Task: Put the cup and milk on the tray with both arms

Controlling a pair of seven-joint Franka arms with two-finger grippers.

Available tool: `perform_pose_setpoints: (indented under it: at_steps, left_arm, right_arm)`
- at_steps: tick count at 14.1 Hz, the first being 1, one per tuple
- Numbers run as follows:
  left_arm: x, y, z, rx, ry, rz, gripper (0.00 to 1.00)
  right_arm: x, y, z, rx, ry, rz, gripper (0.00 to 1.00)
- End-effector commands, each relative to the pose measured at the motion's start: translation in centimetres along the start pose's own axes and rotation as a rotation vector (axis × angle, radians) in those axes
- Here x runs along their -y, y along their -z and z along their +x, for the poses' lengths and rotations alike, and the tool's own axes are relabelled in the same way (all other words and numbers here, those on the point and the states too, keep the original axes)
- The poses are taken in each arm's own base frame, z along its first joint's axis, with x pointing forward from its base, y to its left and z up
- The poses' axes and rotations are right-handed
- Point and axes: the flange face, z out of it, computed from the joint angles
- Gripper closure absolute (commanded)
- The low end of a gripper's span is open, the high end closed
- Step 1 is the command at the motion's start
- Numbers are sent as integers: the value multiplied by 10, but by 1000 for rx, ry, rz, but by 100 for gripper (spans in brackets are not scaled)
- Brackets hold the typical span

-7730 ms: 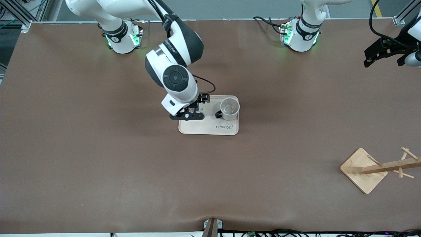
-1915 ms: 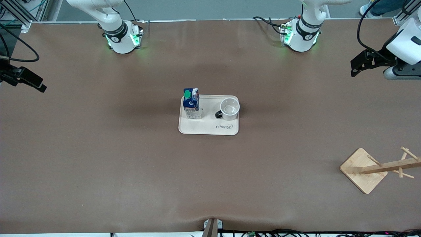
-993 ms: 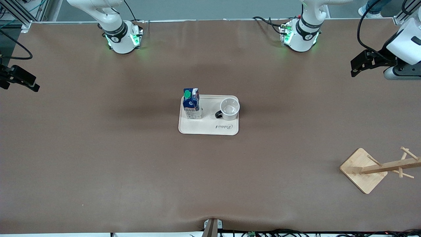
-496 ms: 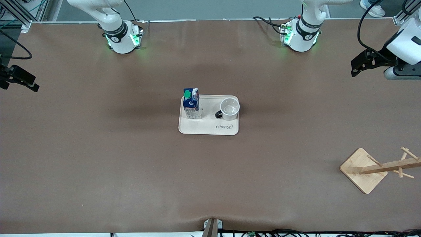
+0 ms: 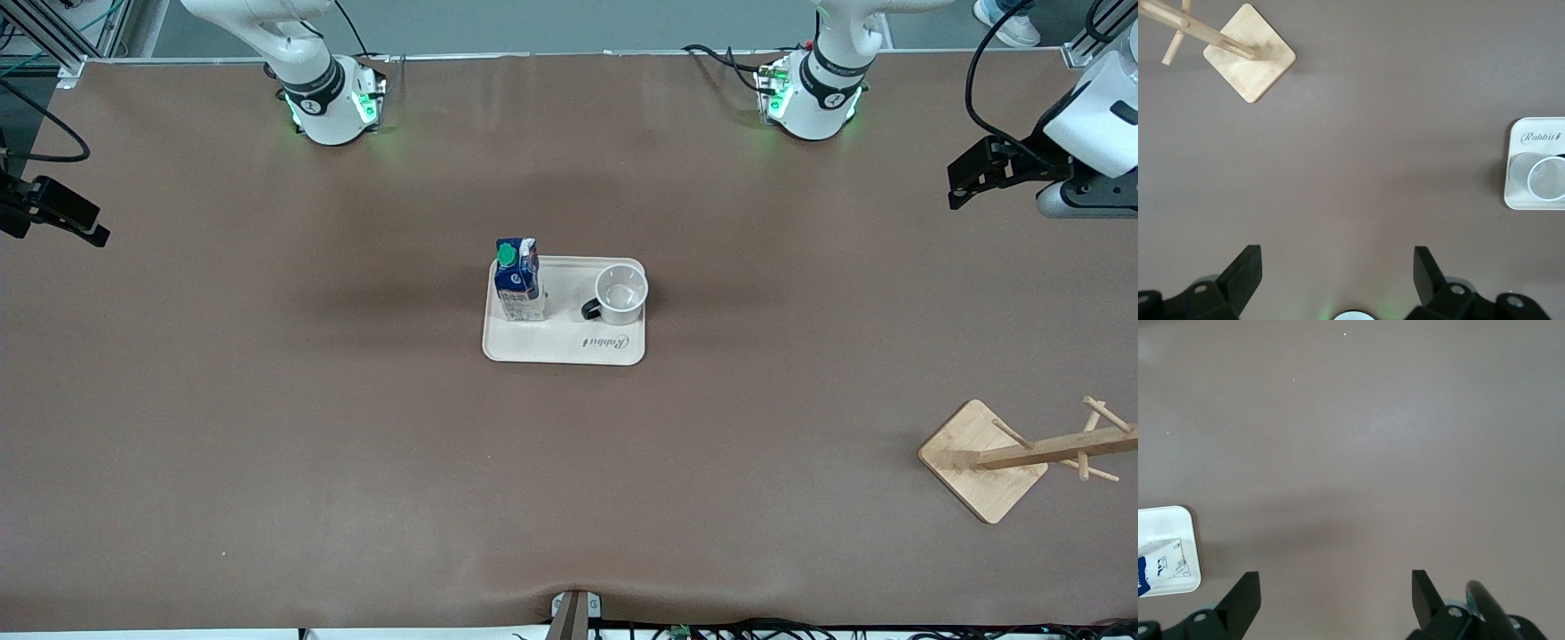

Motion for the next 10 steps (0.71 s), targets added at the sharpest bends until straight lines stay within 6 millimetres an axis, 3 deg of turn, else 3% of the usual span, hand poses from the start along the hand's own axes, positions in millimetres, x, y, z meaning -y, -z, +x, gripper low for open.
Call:
perform_pose_setpoints:
  at_steps: [1, 10]
  left_arm:
    - [4, 3, 6, -7, -8, -2, 0]
    - [7, 1, 8, -2, -3, -5, 0]
  right_arm:
    - [1, 2, -8, 14, -16, -10, 0]
    - [0, 2, -10, 25, -17, -5, 0]
